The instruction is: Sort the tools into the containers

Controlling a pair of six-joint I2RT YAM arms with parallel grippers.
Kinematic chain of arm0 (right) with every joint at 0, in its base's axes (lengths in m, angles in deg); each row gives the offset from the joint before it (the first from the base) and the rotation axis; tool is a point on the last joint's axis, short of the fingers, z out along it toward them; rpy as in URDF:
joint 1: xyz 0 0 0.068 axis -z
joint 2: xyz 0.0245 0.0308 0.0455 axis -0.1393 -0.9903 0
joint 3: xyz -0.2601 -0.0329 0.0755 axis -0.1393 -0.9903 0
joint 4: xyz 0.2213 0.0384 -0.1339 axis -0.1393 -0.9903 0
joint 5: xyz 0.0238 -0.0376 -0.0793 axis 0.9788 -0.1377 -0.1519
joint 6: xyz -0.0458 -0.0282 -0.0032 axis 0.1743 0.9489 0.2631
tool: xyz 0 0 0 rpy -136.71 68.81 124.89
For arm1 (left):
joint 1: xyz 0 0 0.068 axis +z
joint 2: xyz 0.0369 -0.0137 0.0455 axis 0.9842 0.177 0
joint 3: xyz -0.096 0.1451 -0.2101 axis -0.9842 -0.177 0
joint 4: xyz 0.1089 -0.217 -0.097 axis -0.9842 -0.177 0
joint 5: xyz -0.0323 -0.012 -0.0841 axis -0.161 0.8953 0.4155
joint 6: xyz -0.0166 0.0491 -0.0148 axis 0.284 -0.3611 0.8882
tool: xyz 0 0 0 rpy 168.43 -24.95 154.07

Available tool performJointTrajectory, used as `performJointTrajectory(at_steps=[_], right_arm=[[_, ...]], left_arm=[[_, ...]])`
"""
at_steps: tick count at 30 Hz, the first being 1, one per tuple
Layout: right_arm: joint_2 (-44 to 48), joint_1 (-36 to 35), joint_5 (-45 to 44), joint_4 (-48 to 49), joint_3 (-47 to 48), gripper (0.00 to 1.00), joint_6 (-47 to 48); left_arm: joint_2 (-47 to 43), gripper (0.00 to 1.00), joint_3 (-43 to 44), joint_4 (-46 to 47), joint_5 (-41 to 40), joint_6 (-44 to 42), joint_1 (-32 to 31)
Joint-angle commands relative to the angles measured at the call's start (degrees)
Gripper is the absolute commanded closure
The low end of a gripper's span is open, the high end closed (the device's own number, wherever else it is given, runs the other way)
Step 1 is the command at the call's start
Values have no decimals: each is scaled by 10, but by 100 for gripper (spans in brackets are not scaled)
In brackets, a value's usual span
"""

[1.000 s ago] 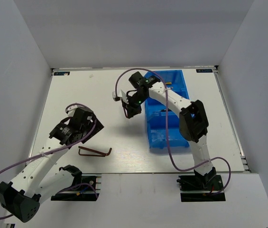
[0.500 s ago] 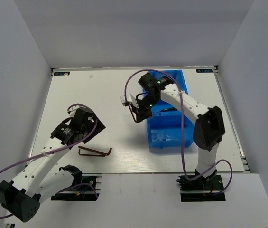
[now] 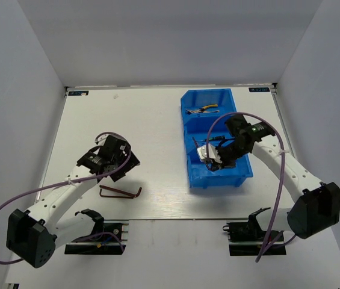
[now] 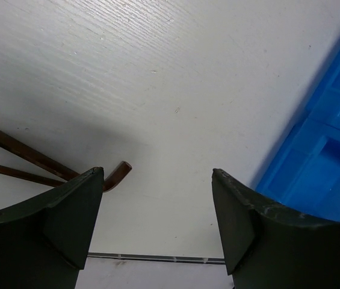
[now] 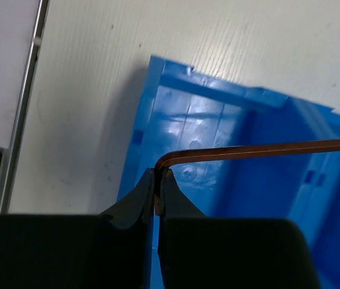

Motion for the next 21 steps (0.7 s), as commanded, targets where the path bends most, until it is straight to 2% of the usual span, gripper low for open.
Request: performJointTrajectory(at_steps=[1,6,11,13,18,21], right_arm=[[14,21,2,22,-35,100,74],[1,55,-15,58,-50,100,81],[-20,75,-22,50,-52,100,123],[-22,82,-34,40,-49,83,141],[-36,96,-48,21,-50,75,161],[-33,100,-50,18,-52,61,163]], left_arm=[[5,18,-1,19,11,-7,0],[11,18,11,13,11,-7,0],[-3,18,11,-3,5,-7,0],[-3,18,11,-3,5,-7,0],[-14,18,5,-9,0,-7,0],[-14,18,5,-14,0,-7,0]])
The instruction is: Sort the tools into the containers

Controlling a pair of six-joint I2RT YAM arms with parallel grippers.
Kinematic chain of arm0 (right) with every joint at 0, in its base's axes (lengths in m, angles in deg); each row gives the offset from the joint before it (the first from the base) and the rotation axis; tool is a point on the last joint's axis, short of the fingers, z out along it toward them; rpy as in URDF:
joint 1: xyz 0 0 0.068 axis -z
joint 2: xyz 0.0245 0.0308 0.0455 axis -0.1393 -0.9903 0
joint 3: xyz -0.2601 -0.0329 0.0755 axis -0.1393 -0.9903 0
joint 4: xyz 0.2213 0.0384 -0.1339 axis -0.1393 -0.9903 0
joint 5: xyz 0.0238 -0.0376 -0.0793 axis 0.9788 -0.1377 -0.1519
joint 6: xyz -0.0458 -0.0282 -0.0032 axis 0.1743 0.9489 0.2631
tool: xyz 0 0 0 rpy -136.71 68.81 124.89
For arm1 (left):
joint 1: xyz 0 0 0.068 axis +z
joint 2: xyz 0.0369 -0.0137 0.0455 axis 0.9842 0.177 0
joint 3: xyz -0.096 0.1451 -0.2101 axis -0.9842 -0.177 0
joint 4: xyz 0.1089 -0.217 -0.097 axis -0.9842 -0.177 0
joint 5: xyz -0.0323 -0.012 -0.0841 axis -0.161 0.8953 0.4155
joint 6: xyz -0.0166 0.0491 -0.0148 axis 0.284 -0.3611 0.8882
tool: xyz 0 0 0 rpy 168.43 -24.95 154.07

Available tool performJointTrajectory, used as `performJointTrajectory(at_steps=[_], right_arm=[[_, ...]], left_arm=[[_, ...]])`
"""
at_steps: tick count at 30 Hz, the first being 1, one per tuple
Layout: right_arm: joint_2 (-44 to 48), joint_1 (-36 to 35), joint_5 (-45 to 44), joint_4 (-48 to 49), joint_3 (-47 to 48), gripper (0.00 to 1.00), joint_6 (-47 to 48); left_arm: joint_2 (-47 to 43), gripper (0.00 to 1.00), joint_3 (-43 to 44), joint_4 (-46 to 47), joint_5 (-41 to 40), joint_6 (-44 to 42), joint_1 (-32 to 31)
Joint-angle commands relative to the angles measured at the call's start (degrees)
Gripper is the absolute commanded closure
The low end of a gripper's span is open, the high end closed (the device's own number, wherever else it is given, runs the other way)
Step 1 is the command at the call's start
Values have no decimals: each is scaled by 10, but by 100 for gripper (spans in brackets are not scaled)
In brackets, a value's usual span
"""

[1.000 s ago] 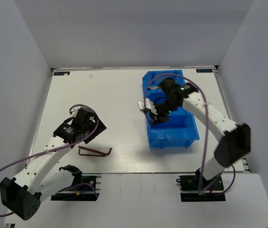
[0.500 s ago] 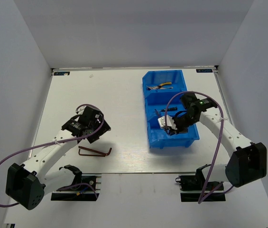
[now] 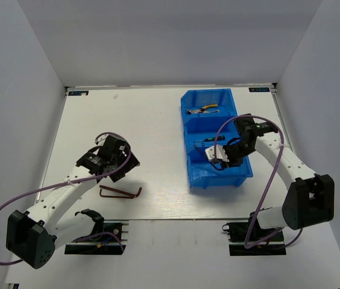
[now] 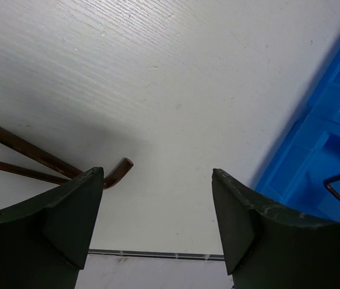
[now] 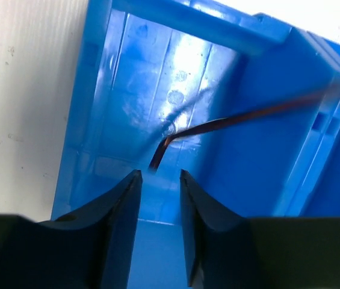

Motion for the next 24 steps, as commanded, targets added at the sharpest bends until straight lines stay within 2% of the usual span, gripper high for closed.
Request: performJointTrajectory(at_steps=[1,4,6,7,8,9,10,12,13,16,21,24], right_arm=[[4,8,-2,-17,-3,59,26],[14,8,10,-17,1,56,17],[21,11,23,-15,11,59,-6],[27,11,29,-1,15,63,-35],[30,10,60,6,31,79,-84],[37,9,67,16,36,92,-108],[39,10,76,36,42,100,-174],[46,8,99,69,54,100,-275],[49,7,109,72,55,100,-291],[66,6,118,99,46,96,-362],[113,8,112,151,-8,91,-411],[149,8,110,164,-46,88,-418]], left_arm=[[-14,18,5,-10,-7,-4,0],[-14,18,0,-16,-7,-4,0],[-14,25,0,-29,-12,12,0],[-14,31,0,-44,-21,19,0],[-14,50,0,-55,-21,35,0],[-8,58,6,-64,-29,42,0],[2,67,12,-75,-35,51,0],[16,85,18,-111,-35,77,0],[23,86,24,-122,-35,86,0],[50,84,24,-174,-35,140,0],[62,61,-2,-166,-65,161,0],[78,52,-2,-155,-94,170,5]])
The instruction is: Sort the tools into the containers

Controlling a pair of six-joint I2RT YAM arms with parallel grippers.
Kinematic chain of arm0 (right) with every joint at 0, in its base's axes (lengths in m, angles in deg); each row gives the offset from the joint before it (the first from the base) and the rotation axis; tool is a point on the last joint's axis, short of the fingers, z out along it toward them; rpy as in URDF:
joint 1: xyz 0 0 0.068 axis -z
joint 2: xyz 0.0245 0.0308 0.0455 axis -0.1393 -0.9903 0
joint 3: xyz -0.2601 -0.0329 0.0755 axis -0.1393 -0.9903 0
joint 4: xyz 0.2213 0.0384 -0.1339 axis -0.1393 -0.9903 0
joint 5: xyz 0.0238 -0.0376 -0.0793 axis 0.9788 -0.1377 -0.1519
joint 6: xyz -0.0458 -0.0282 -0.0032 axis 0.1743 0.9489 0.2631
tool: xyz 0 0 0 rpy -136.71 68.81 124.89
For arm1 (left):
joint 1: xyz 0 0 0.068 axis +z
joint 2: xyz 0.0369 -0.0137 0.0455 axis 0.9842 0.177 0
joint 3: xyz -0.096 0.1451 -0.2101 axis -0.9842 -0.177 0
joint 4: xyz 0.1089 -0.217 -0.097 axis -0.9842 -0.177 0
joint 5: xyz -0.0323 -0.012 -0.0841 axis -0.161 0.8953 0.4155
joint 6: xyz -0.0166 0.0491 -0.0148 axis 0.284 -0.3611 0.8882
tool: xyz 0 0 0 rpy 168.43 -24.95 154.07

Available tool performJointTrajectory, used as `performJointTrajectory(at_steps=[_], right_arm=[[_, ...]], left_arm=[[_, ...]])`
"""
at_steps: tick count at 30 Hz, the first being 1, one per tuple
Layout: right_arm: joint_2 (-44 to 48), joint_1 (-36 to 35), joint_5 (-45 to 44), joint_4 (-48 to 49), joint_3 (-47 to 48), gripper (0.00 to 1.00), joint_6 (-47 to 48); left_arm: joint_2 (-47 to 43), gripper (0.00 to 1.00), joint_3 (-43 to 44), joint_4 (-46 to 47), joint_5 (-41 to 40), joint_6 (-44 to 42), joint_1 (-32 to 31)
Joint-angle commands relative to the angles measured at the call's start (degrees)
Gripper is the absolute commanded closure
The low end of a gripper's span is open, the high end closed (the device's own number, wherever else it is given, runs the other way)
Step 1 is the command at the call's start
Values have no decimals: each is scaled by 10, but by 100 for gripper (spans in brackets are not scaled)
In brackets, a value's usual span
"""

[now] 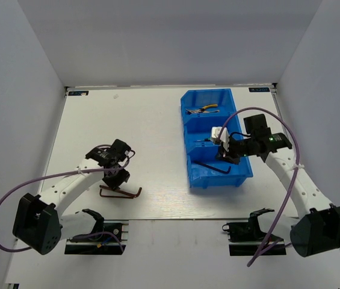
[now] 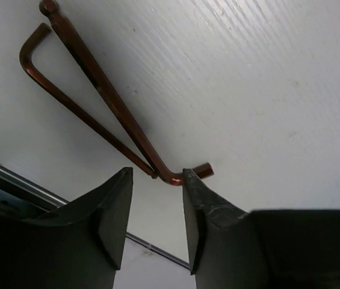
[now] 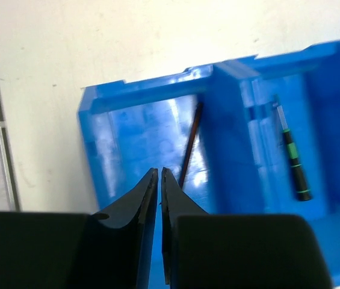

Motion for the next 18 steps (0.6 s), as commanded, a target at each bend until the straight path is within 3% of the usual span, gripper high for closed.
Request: performJointTrajectory(at_steps=[1,18], right_arm=[[34,4,12,33,-38,88,-50],[88,12,-11,43,-99,88,-87]], left_arm=[[12,50,-2,-1,-52,26,5],[78,49,-88,104,-51,26,40]])
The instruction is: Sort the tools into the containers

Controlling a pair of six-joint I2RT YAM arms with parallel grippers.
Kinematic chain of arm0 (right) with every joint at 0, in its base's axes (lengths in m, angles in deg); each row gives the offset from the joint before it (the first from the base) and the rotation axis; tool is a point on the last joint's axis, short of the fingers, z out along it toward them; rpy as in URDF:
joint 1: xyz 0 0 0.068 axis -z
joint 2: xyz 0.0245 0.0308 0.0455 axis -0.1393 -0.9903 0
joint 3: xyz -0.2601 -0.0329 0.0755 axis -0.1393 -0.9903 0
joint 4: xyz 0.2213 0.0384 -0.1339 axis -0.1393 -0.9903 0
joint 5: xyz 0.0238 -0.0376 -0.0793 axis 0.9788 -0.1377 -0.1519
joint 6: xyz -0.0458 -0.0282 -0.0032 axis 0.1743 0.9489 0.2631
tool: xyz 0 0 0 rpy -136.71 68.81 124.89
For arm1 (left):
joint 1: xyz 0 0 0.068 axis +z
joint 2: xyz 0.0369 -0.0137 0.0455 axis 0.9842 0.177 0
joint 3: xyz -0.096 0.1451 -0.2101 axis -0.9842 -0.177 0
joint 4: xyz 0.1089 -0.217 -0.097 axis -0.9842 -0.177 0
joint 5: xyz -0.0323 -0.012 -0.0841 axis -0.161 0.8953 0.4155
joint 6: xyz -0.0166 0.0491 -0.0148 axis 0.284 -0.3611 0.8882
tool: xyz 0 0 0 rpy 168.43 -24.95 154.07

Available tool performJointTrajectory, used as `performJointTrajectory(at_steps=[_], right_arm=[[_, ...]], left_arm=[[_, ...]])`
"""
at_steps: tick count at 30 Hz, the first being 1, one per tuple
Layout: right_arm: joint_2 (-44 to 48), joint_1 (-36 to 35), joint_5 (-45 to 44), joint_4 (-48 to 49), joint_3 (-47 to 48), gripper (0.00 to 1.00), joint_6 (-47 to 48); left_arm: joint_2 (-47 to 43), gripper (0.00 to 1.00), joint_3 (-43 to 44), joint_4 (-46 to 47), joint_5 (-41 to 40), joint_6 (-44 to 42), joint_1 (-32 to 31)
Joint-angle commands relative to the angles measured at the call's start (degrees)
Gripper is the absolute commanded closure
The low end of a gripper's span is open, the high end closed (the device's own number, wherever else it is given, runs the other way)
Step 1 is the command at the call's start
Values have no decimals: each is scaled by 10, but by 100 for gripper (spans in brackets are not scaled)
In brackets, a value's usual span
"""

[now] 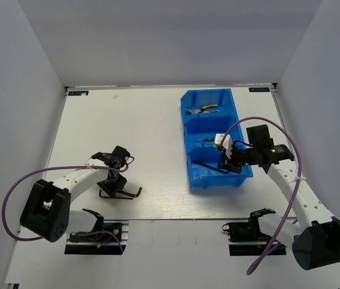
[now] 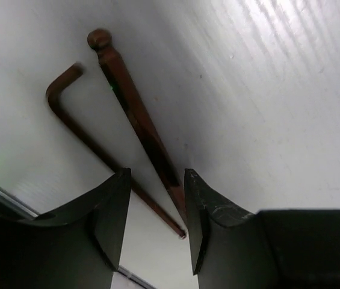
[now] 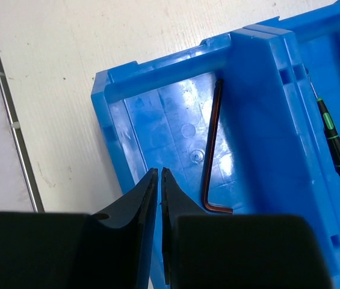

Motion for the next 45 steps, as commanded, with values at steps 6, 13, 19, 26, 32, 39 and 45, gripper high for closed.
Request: performJointTrajectory(at_steps=[6,13,19,26,32,39,45], right_arm=[[26,6,2,-7,1,88,-14],[47,13,-8,-17,-11,88,-14],[53,13,-11,-15,-14,88,-24],[47,16,-9,-5,-6,88,-45],[46,15,-23,-2,9,86,-53],[68,16,-92,46,5,92,-83],[107,19,-275,196,-27,100,-221]], left_arm=[[44,50,-24,91,-17,9,18],[83,71,-51,119,-11,9,28],[76,100,-61,143,-4,-17,21],[81,100,94,224,49,-225,4],[102,100,217,327,185,-301,-15],[166,100,334,411,257,-269,-60],[198,100,369,453,195,-193,-128]])
